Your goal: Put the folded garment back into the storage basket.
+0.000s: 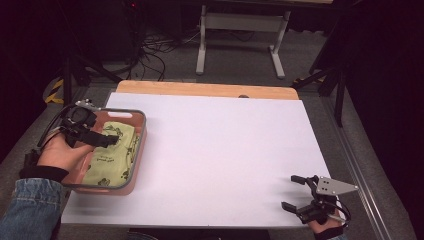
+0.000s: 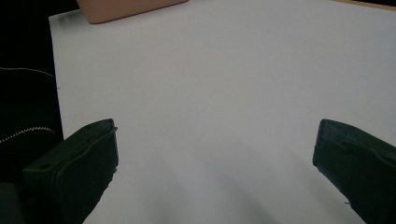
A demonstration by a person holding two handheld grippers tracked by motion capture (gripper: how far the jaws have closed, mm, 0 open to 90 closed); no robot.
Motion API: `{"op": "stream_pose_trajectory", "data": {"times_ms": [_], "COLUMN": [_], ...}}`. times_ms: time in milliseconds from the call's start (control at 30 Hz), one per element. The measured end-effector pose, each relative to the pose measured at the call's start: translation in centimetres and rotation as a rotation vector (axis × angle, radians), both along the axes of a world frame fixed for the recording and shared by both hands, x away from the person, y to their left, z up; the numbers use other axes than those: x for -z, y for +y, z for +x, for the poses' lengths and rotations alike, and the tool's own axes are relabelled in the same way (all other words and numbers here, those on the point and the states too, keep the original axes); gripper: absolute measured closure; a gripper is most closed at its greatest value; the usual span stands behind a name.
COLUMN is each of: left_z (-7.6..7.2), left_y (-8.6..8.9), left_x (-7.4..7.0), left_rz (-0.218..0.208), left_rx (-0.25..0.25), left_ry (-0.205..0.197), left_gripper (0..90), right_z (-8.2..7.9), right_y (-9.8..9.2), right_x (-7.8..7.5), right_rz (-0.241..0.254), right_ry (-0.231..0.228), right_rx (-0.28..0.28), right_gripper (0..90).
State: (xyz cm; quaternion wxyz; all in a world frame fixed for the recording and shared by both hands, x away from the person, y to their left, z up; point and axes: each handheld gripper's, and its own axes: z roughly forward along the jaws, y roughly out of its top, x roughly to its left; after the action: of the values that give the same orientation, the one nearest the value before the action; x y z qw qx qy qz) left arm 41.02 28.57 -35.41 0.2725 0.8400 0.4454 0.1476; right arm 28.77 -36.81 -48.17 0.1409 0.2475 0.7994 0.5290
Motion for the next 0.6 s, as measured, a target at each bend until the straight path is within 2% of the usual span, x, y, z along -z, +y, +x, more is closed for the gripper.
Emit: {"op": "stream_pose_trajectory", "data": {"times_ms": [133, 300, 467, 500, 600], "left_z": [-0.6, -1.6, -2.8, -3.1, -3.7], "left_y": [-0.8, -1.8, -2.6, -2.8, -3.7], "left_x": [-0.5, -1.0, -1.4, -1.4, -1.2], "left_rz": [-0.023, -0.04, -0.083, -0.104, -0.121], "left_rx": [0.033, 0.058, 0.089, 0.093, 0.119], "left_ry": [-0.011, -0.049, -0.096, -0.102, -0.113], "left_gripper": [1.7, 1.5, 1.1, 1.1, 1.0], "right_z": [0.0, 0.0, 0.0, 0.0, 0.0], "right_y": [0.0, 0.0, 0.0, 0.0, 0.0], "right_x": [0.0, 0.0, 0.0, 0.0, 0.0], "right_rz": [0.001, 0.001, 0.001, 0.001, 0.001], "right_ry": [0.001, 0.0, 0.001, 0.0, 0.0], "right_rx": [-0.001, -0.001, -0.002, -0.002, -0.002], "right_gripper": [0.5, 0.5, 0.5, 0.5, 0.5]}}
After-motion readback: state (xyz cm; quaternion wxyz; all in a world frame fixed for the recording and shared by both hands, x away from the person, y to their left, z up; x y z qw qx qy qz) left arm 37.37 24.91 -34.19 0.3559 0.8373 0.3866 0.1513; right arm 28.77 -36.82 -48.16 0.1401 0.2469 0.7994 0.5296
